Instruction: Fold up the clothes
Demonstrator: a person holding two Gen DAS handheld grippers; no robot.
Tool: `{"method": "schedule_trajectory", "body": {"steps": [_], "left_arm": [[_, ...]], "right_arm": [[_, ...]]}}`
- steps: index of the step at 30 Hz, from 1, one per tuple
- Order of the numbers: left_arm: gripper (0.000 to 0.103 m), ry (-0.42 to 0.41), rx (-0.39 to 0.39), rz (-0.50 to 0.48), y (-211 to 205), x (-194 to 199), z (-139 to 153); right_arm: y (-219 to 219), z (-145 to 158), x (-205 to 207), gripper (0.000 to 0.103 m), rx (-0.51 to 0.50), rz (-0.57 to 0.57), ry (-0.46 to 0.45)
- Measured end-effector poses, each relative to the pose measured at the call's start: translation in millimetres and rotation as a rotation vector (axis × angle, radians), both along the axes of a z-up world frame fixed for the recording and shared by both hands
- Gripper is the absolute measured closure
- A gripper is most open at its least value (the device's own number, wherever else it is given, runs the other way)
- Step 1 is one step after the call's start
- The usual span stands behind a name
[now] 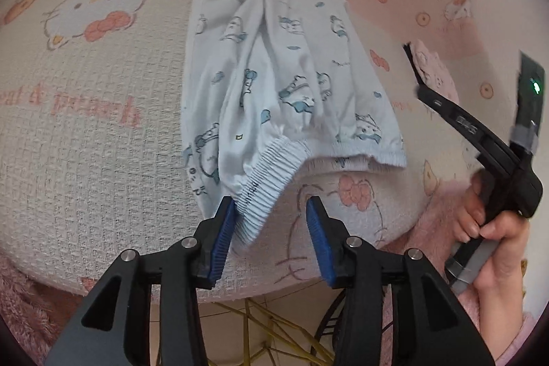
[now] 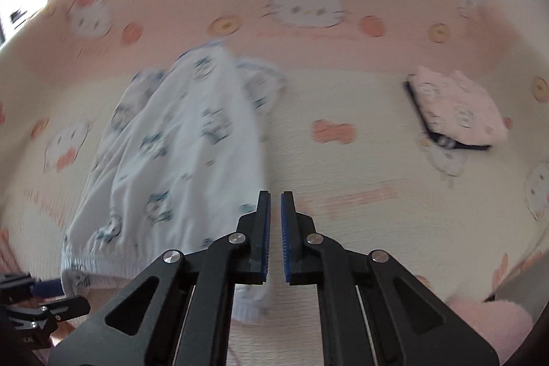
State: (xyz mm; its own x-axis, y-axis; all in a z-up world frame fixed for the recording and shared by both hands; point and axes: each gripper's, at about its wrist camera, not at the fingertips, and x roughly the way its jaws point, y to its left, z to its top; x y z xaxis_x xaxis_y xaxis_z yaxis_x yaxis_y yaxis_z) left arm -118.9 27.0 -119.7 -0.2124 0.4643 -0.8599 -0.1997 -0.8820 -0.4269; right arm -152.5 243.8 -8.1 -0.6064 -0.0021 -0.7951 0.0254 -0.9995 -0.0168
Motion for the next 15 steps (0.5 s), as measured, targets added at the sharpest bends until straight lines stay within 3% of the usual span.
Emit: {"method": "schedule_trajectory", "body": {"steps": [3,7,10,12,15], "left_arm": [[0.059,0.042,-0.013,0.050,-13,2,8],[0.058,0.088,-0.046,0.106,-19,7,14],[0.058,0.080,-0.038,0.134,-25,5,11],[0.058,0.069,-0.040,0.139,-27,0,7],[0.057,0.055,-0.058,0.137,-26,-6,0]], "right_arm": [[12,2,-2,0.098,-0.037,0.008,-0.025],[-6,-9,-1,0.095,-0.096,0.152,-0.082],[-37,-10,11,0.080,-0.081,0.303,-0.087],[-58,-18,17,0.058,-0.095,0.409,-0.129],[-71,-35,16,0.058,-0.009,0.419,-0.184]]}}
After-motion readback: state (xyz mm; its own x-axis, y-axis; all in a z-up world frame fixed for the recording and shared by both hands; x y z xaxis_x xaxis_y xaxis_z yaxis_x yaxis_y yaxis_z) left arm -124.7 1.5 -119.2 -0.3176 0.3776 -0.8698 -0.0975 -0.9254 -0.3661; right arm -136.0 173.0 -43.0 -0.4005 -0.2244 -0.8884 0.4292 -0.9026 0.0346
